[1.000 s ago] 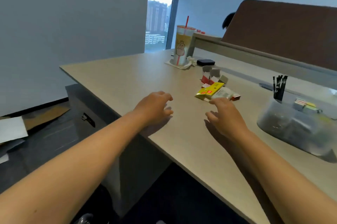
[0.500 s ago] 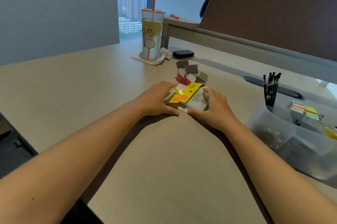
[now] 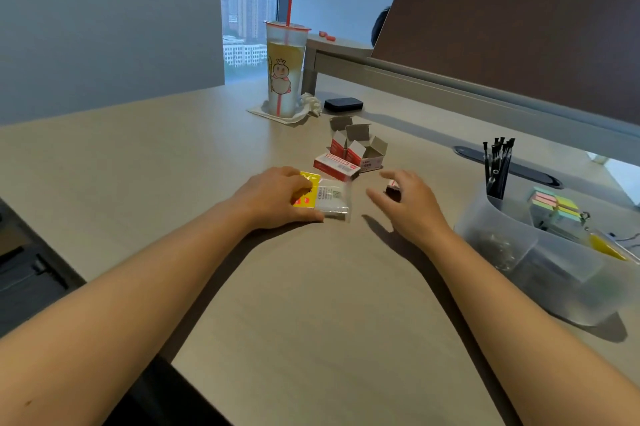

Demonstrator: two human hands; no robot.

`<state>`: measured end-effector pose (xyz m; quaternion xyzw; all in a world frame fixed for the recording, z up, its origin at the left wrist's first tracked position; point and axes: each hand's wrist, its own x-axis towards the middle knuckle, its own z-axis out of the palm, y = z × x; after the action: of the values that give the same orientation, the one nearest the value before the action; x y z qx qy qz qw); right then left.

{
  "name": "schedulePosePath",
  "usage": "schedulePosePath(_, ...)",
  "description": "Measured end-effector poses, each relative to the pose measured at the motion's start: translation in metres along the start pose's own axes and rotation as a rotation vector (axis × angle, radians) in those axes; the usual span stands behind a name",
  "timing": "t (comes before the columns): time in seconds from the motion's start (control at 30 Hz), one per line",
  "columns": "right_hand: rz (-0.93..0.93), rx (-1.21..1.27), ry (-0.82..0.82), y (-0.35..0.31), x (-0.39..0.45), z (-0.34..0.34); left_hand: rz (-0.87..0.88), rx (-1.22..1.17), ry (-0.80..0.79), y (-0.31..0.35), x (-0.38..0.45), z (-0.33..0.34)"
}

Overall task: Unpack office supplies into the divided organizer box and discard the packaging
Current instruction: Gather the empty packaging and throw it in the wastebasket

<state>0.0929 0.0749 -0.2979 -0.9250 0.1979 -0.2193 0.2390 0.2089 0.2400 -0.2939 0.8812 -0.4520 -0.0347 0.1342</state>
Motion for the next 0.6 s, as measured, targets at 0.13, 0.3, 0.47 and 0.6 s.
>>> schedulePosePath(0.13,0.124,-0.254,0.063,0.011,0.007,0.006,-0.081,0.072,0.094,-0.010,-0.002,0.001)
schedulePosePath(0.3,0.194,-0.282,-0.043,0.014,0.013,0.010,-0.052,-0.051,0.061,-0.007,0.006,0.003)
schedulePosePath(0.47,0.152,-0.232,0.043,0.009,0.013,0.011,-0.074,0.033,0.010,-0.008,0.012,0.004)
schedulePosePath(0.6,0.142,-0.200,0.071,0.004,0.009,0.010,-0.109,0.034,0.036,-0.010,0.005,0.000)
